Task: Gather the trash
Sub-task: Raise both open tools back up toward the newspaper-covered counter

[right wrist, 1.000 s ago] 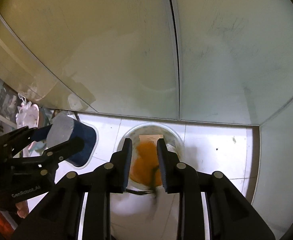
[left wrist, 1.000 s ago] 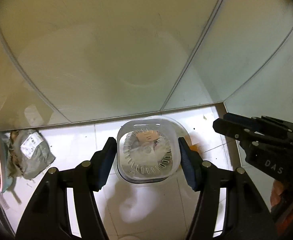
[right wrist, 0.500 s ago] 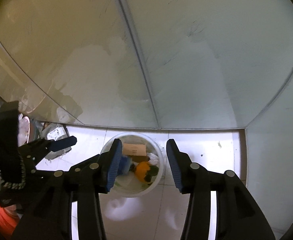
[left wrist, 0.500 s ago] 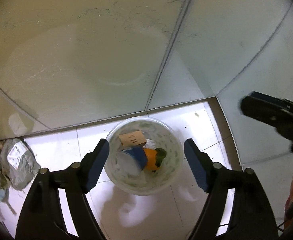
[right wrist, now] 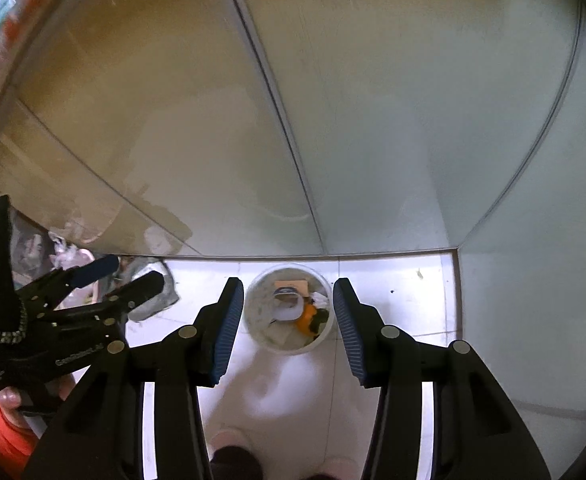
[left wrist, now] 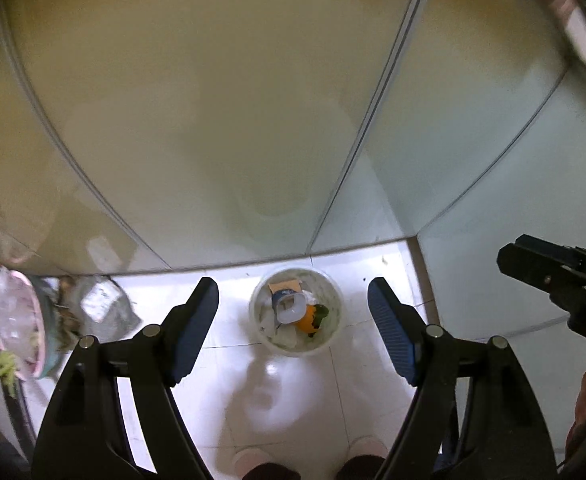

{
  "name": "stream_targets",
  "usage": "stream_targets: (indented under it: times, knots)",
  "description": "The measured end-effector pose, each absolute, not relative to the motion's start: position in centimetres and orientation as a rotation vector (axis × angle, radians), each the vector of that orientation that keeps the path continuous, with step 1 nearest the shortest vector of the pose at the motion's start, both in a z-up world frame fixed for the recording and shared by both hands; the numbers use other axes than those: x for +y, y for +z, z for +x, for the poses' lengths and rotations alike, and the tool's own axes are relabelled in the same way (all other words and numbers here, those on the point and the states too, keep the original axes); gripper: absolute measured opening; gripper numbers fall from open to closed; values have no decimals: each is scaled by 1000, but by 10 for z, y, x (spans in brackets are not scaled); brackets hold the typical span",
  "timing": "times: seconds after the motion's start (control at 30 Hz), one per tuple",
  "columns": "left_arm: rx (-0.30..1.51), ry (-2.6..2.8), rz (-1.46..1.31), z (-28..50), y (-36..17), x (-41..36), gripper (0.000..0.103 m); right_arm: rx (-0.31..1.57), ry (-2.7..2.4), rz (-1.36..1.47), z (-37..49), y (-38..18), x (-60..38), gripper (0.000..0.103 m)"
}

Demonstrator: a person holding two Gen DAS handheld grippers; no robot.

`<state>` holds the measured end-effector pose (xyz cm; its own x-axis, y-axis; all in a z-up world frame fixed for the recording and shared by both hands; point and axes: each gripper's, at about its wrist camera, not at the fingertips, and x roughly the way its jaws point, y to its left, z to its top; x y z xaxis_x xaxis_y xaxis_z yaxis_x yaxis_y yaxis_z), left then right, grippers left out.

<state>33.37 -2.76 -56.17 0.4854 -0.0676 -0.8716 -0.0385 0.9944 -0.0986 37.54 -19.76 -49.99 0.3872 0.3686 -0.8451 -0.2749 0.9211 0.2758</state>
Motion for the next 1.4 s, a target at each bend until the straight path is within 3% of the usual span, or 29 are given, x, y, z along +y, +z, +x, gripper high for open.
stream_targets:
  times: [0.47,0.7,0.9,0.97,1.07,1.4]
  knots:
    - [861,-8,-74,280,-255,-4,76,899,431,85,311,-207,-186,43]
    - [697,-51,-94,254,-141,25,81,735,358,70,285,-120,-179,43]
    - [586,-35,-94,241,-93,49,92,609,291,69,276,-81,-168,43]
    - [573,-36,-101,242,-84,56,95,591,284,76,279,-73,-168,48]
    - [559,-22,-101,251,-76,64,98,570,260,84,291,-68,-169,56]
    - [509,102,-121,336,-73,71,99,554,270,74,377,-67,-182,56]
